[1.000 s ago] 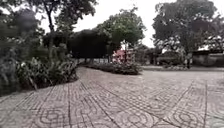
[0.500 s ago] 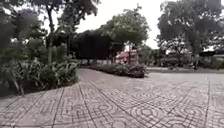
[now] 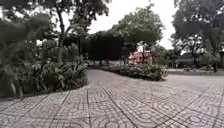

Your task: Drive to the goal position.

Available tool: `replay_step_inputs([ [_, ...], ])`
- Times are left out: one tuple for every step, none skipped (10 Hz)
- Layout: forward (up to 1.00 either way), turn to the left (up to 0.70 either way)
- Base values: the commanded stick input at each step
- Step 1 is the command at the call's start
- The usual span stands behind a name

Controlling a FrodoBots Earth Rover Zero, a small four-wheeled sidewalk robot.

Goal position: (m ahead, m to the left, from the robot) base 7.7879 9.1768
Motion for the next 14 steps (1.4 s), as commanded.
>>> replay_step_inputs([
  [1.0,0.0],
  [1.0,0.0],
  [1.0,0.0],
  [1.0,0.0],
  [1.0,0.0],
  [1.0,0.0],
  [1.0,0.0],
  [1.0,0.0],
  [1.0,0.0],
  [1.0,0.0],
  [1.0,0.0],
  [1.0,0.0],
  [1.0,0.0],
  [1.0,0.0],
])
